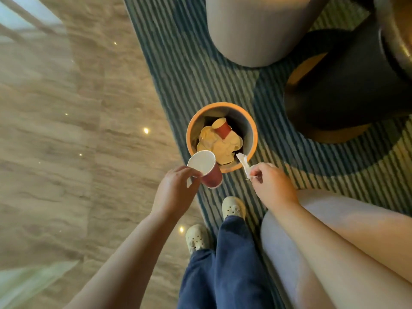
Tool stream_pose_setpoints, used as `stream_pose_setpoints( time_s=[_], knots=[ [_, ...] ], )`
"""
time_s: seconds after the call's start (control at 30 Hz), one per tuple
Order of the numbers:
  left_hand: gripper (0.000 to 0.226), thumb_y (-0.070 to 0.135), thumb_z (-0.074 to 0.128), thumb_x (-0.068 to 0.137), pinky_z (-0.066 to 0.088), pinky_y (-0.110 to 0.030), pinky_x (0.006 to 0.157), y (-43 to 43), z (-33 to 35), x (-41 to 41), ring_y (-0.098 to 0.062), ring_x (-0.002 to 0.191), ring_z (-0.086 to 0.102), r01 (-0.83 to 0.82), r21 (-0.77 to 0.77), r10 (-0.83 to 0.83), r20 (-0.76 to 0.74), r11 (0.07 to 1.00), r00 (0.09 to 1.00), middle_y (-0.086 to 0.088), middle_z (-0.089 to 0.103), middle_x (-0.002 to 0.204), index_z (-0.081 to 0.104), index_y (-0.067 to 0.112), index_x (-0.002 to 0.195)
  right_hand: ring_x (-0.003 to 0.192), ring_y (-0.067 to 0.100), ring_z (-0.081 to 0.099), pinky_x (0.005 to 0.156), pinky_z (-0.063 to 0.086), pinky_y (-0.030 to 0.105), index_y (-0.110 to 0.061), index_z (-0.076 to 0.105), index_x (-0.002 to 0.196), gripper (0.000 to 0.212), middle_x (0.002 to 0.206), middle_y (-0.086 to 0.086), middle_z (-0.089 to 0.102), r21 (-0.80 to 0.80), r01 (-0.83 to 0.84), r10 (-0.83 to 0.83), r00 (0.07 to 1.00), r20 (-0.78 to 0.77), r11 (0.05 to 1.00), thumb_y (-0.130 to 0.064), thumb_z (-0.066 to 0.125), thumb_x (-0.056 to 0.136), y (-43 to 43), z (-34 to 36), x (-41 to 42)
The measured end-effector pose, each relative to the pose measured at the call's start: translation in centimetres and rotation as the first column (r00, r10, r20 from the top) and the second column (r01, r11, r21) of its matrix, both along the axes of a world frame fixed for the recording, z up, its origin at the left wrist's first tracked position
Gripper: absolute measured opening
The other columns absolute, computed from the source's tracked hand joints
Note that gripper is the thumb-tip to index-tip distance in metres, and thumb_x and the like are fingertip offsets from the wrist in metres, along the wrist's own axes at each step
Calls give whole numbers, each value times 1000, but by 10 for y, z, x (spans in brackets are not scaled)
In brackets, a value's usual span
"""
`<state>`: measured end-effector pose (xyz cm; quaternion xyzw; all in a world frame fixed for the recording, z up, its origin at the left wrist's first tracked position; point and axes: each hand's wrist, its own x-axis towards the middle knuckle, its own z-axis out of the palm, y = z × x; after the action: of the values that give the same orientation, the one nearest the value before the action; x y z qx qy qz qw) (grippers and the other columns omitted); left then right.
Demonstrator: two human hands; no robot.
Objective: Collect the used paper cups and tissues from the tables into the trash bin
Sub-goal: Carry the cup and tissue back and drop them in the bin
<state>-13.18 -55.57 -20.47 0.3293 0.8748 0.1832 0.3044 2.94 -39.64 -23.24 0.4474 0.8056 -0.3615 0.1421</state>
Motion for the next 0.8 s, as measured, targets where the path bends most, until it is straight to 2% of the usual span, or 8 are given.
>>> stream_pose_setpoints(
  time_s=[0.2, 0.33, 0.37, 0.43, 0.5, 0.57, 0.7, 0.8],
  knots=[
    [15, 18, 65, 86, 51, -36, 82, 19, -92, -14, -18, 97, 60, 1, -21, -1, 10, 1000, 1000, 1, 67, 108, 70, 18, 99, 79, 11, 51, 60, 40, 25, -20, 60, 96, 7, 104, -5, 56, 20, -62, 62, 998, 12, 998, -18, 56, 91, 7, -84, -17],
    [17, 20, 63, 88, 48, -26, 84, 31, -139, -14, -12, 100, 58, 10, -21, -10, 9, 1000, 1000, 6, 65, 111, 69, 22, 103, 83, 10, 53, 61, 41, 22, -21, 60, 101, 11, 108, -5, 58, 48, -5, 5, 1000, -6, 999, -19, 56, 92, 10, -128, -23],
    [18, 19, 63, 88, 46, -24, 85, 34, -147, -12, -11, 102, 58, 8, -24, -8, 20, 1000, 1000, 7, 65, 113, 69, 22, 105, 88, 11, 55, 63, 42, 21, -21, 61, 105, 15, 111, -4, 58, 43, 4, -3, 1000, -16, 999, -19, 57, 91, 11, -136, -24],
    [24, 17, 61, 89, 44, -23, 91, 37, -159, -7, -11, 111, 57, 23, -37, -21, 52, 999, 998, 7, 63, 121, 67, 23, 112, 107, 15, 55, 81, 45, 25, -22, 58, 118, 29, 122, -3, 57, 38, -17, 18, 999, -33, 999, -18, 58, 90, 10, -148, -23],
    [30, 16, 58, 91, 41, -25, 98, 39, -163, -4, -10, 121, 52, 49, -51, -45, 72, 998, 996, 7, 58, 130, 64, 25, 119, 123, 18, 47, 97, 40, 30, -20, 50, 132, 43, 136, -3, 50, 40, -52, 53, 998, -35, 998, -19, 59, 90, 11, -152, -21],
    [32, 15, 57, 91, 39, -29, 103, 40, -160, -2, -12, 128, 46, 74, -47, -70, 76, 996, 995, 6, 56, 133, 63, 25, 121, 131, 17, 39, 104, 34, 31, -19, 43, 139, 51, 144, -3, 42, 33, -54, 56, 997, -46, 998, -21, 58, 91, 10, -148, -19],
    [32, 15, 56, 92, 37, -33, 107, 43, -131, -5, -15, 135, 38, 120, -11, -120, 31, 993, 992, 6, 54, 135, 61, 24, 122, 135, 16, 34, 104, 30, 26, -18, 39, 141, 55, 147, -1, 38, 64, -24, 31, 994, -108, 998, -27, 59, 90, 11, -114, -19],
    [35, 21, 55, 92, 37, -36, 107, 56, -86, -12, -15, 137, 33, 139, 46, -136, -69, 989, 988, 5, 50, 139, 57, 25, 127, 135, 18, 33, 105, 28, 27, -15, 39, 140, 57, 146, 3, 38, 106, 15, 4, 984, -179, 994, -28, 61, 89, 16, -66, -27]
  ],
)
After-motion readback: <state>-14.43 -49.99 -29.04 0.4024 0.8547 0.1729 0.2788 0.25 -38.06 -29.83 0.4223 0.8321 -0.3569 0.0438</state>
